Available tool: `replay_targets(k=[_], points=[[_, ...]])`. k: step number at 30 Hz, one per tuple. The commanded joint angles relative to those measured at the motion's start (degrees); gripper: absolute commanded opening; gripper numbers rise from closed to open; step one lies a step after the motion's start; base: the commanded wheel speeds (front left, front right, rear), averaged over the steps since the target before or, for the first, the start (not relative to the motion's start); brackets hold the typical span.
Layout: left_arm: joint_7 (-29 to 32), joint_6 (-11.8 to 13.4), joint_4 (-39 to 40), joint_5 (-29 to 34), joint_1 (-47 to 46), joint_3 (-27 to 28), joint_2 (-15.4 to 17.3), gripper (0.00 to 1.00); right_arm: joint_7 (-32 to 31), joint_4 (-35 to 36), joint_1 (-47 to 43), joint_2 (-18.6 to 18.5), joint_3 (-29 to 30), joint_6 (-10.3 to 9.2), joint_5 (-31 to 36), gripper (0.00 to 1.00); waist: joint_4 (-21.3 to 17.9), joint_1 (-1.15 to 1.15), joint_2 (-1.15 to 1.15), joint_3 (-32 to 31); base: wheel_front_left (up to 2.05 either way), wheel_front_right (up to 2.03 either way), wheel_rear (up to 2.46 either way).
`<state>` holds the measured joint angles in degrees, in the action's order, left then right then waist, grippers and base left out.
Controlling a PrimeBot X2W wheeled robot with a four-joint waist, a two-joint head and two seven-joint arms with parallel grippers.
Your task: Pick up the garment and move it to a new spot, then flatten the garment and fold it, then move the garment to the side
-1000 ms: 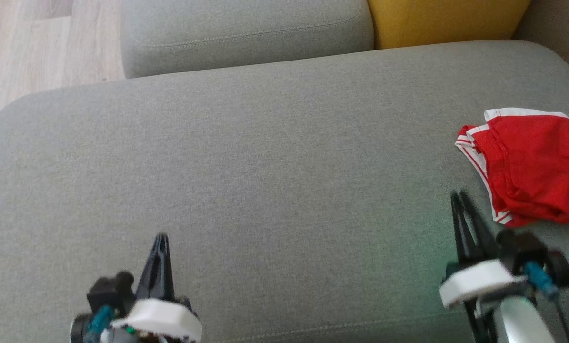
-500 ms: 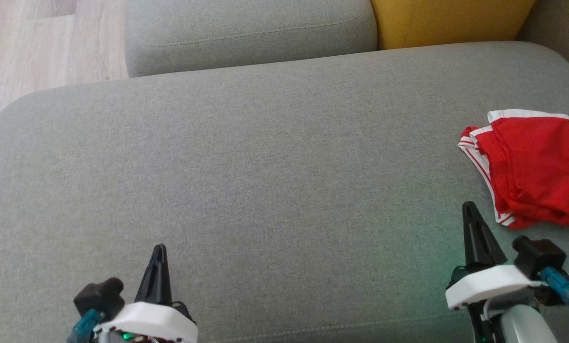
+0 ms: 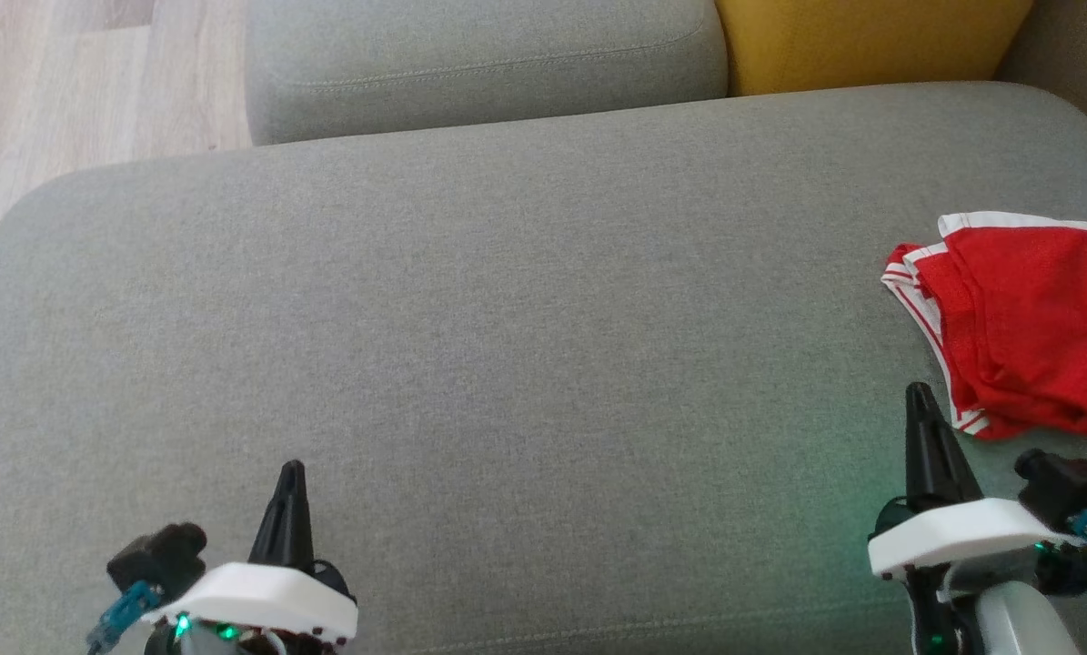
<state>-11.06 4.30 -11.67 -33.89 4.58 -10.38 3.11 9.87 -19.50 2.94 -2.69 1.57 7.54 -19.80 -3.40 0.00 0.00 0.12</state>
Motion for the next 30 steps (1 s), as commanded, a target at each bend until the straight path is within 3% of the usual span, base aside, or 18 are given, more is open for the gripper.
replay_targets(k=[1,30], points=[[0.5,-0.7,1.5,-1.9,-3.0,1.2,0.8,0.0,-0.7,2.1,2.6,-0.1,0.1,-0.01,-2.4,0.0,0.1,0.0,0.0,0.0,0.0,0.0,0.0],[4.7,-4.0,0.5,-19.6,-5.2,4.8,1.2,0.0,-5.4,3.1,2.8,-0.1,1.6,-0.03,-23.2,0.0,1.1,0.0,0.0,0.0,0.0,0.0,0.0]])
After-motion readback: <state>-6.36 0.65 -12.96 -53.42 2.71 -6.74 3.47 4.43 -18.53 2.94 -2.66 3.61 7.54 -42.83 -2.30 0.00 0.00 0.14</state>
